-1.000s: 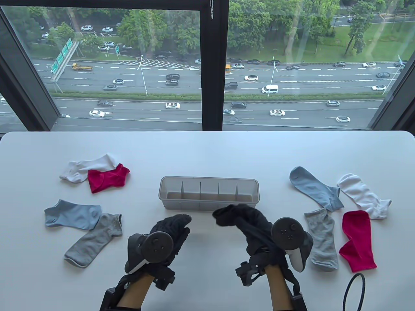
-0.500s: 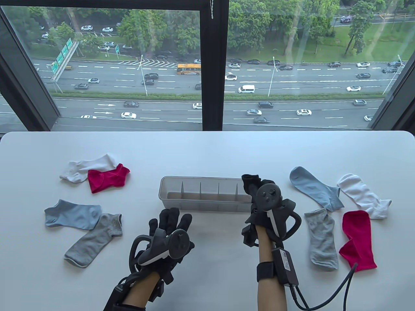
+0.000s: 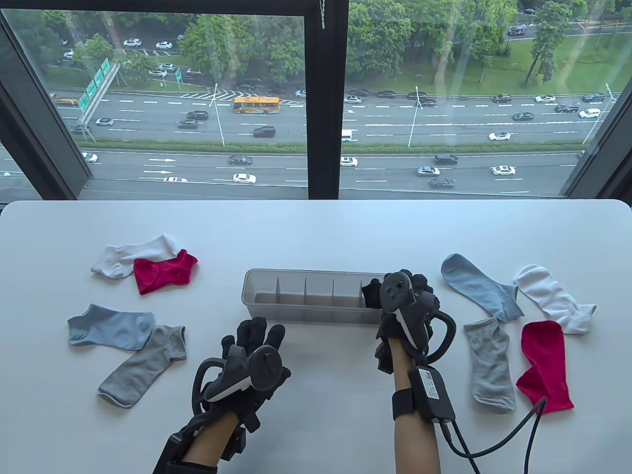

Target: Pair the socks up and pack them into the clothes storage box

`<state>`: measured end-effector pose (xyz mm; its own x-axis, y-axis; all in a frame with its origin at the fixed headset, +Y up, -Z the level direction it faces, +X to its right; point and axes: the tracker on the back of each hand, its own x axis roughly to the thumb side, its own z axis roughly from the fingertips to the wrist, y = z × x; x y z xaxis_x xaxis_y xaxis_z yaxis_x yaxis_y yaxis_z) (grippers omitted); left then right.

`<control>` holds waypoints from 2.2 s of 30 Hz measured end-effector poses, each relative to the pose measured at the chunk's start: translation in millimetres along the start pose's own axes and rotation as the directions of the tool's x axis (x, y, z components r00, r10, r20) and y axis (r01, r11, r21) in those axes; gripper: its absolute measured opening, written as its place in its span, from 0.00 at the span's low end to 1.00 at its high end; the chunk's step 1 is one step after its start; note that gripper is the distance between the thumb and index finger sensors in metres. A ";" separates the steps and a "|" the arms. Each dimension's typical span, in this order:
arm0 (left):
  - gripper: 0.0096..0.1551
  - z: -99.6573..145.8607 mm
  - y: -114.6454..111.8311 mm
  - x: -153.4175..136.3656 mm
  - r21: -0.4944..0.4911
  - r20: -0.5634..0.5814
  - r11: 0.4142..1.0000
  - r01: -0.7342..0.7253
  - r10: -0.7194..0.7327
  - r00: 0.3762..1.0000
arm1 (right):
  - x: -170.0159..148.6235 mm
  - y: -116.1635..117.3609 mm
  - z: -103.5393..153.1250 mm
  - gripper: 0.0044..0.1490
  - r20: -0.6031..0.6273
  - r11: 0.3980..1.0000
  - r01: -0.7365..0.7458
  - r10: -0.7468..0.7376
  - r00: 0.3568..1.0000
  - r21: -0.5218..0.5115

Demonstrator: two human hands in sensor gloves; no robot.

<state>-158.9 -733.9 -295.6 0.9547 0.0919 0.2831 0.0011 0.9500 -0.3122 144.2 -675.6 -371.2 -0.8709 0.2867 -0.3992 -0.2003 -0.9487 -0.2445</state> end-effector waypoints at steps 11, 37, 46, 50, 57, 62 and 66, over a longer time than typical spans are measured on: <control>0.47 1.8 0.6 2.1 -0.001 0.019 1.000 -0.015 0.015 1.000 | -119.6 33.4 -0.4 0.53 -0.244 0.861 -0.110 0.260 0.934 0.497; 0.49 -4.0 -8.6 6.3 -0.295 0.121 0.500 -0.814 0.865 0.487 | 34.0 20.0 122.7 0.28 0.465 0.921 0.078 -0.264 0.845 0.382; 0.27 3.9 4.3 -3.0 0.043 0.189 0.484 -0.874 0.855 0.483 | 40.9 21.8 147.1 0.26 0.555 0.846 0.154 -0.461 0.693 0.511; 0.23 6.4 4.9 -8.5 0.074 0.201 0.414 -0.907 0.885 0.420 | 21.8 10.8 135.1 0.40 0.505 0.850 0.343 -0.516 0.692 0.399; 0.22 2.6 3.6 6.7 -0.128 0.292 0.488 -0.864 0.851 0.437 | 5.7 20.4 114.8 0.37 0.374 0.658 0.402 -0.719 0.585 0.636; 0.22 -0.6 2.8 18.3 -0.282 0.175 0.717 -0.638 0.692 0.701 | 2.7 5.2 110.3 0.27 0.438 0.779 0.488 -0.626 0.645 0.394; 0.22 -5.4 -2.1 17.7 -0.284 0.083 0.823 -0.492 0.533 0.842 | -7.6 -1.3 102.1 0.27 0.431 0.797 0.524 -0.603 0.671 0.299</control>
<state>-140.3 -735.9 -294.8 0.7800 0.6081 0.1477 -0.3842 0.6516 -0.6540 105.3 -690.1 -277.5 -0.6572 0.7074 0.2601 -0.7505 -0.6459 -0.1398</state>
